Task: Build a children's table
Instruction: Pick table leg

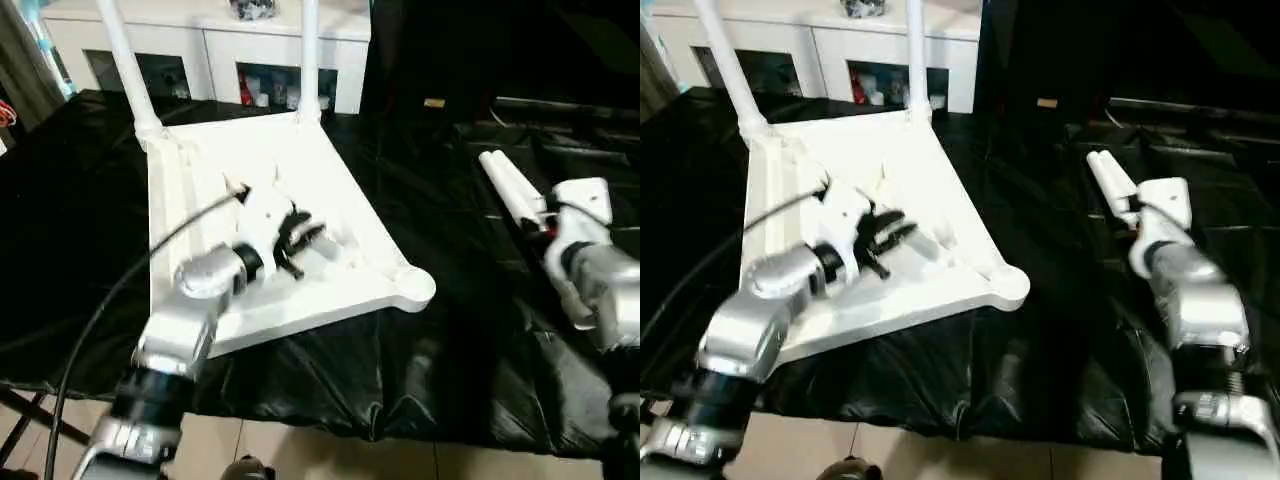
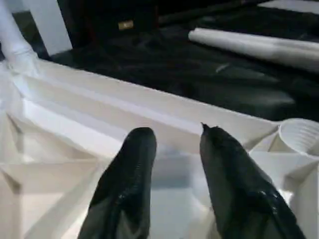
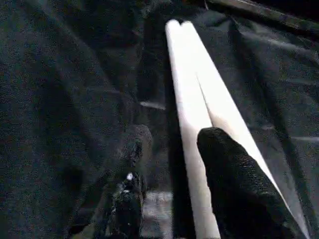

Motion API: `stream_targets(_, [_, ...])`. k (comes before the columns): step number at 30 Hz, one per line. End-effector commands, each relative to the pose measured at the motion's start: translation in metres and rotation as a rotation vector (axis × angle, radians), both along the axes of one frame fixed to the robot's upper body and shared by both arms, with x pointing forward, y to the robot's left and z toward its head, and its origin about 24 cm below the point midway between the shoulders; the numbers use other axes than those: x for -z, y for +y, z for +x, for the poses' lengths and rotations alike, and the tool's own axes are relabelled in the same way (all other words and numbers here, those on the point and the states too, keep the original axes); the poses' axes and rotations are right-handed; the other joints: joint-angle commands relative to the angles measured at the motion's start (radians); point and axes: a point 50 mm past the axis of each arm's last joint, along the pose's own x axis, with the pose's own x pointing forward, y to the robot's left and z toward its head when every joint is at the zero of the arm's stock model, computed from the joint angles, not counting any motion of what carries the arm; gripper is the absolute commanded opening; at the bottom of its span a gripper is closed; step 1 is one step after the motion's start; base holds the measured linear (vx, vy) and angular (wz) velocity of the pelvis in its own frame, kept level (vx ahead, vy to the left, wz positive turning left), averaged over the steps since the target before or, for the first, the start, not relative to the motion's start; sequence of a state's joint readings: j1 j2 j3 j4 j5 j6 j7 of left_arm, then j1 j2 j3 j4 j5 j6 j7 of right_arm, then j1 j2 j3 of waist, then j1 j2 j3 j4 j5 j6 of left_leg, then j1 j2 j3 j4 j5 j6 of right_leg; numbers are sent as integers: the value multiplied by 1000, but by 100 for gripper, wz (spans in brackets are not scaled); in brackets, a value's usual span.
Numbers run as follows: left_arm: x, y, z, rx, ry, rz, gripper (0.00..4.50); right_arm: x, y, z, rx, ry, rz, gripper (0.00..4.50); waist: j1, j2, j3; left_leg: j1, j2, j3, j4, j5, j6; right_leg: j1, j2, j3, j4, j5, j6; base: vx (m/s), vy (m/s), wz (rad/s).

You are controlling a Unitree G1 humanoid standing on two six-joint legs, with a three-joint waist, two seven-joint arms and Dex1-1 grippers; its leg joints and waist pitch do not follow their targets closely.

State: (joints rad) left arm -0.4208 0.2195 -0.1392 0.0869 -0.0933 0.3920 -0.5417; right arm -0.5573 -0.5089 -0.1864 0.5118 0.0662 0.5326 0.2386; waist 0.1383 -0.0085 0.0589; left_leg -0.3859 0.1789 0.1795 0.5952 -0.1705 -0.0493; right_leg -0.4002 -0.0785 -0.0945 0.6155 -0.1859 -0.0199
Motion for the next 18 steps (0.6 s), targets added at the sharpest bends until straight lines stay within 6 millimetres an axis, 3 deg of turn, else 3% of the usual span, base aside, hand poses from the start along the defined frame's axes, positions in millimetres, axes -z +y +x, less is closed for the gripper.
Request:
stream_targets(1, [-3,-5,-7,46,-6,32,209,0,-9,2,-1,31,-12,221,-3,-9,-74,19,49,-16,-60,-143,27,53,-76,56,-73,-178,-164,0,0,0])
stream_targets(6, [-5,-7,-21,123,8,78,238,2,-25,5,29,61,14,253,-5,-6,-74,16,48,-15,-58,-146,30,56,-75,55,-69,-150,-191,0,0,0])
stream_targets(9, [-7,-7,-25,145,11,93,266,1,-31,5,43,67,10,290,-2,4,-74,18,48,-15,-56,-158,28,54,-74,54,-70,-151,-202,0,0,0])
stream_targets(11, [-8,-6,-28,154,16,109,276,0,-35,5,52,71,-3,295,-3,4,-73,19,45,-14,-56,-176,25,56,-73,52,-75,-176,-198,0,0,0])
stream_targets(14, [-9,-3,-30,162,22,135,295,1,-42,5,58,94,5,306,-2,15,-72,19,44,-17,-55,-197,21,55,-71,50,-75,-193,-200,0,0,0])
stream_targets(16, [-9,-2,-31,171,27,148,295,3,-44,4,60,116,22,306,-4,14,-72,18,44,-17,-55,-202,23,55,-70,50,-77,-196,-203,0,0,0])
stream_targets(18, [-10,-2,-32,182,36,156,295,9,-44,2,52,151,61,306,-1,23,-73,17,43,-17,-53,-195,27,56,-71,50,-75,-191,-207,0,0,0])
